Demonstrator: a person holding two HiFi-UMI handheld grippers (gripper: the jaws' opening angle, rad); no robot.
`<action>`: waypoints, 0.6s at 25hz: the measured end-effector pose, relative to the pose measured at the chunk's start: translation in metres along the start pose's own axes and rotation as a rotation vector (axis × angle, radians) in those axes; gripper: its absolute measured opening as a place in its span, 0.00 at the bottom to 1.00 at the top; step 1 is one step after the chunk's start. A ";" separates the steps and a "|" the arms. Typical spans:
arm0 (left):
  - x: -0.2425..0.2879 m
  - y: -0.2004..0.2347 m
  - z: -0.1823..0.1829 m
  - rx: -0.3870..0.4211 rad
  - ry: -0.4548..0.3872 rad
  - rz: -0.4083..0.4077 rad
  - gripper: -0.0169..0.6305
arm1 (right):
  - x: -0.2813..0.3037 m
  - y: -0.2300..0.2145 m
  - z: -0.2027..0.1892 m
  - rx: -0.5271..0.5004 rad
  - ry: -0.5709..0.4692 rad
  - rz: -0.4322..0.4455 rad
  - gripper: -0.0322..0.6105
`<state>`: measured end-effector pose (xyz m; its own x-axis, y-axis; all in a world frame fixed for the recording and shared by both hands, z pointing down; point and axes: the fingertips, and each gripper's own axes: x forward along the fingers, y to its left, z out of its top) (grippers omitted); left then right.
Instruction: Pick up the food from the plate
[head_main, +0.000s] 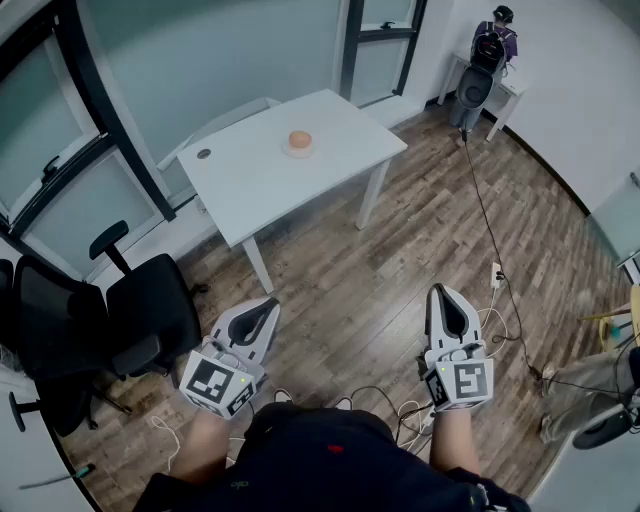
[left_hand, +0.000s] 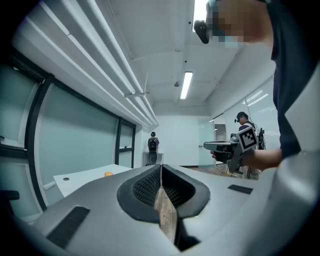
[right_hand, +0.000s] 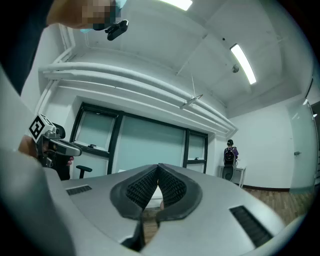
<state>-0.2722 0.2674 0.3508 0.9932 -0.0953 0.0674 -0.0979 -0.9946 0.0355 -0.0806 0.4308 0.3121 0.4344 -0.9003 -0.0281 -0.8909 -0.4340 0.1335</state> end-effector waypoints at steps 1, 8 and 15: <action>0.001 0.001 0.001 0.002 -0.001 0.000 0.07 | 0.002 0.000 -0.001 0.001 0.000 0.001 0.09; -0.002 0.005 -0.002 0.006 -0.007 -0.006 0.07 | 0.009 0.005 -0.012 -0.005 0.014 0.020 0.09; -0.008 0.010 -0.002 0.003 -0.005 0.006 0.07 | 0.013 0.013 -0.008 0.052 -0.021 0.030 0.09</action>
<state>-0.2808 0.2587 0.3529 0.9928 -0.1017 0.0629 -0.1038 -0.9941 0.0316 -0.0857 0.4139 0.3211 0.4052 -0.9131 -0.0454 -0.9094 -0.4077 0.0829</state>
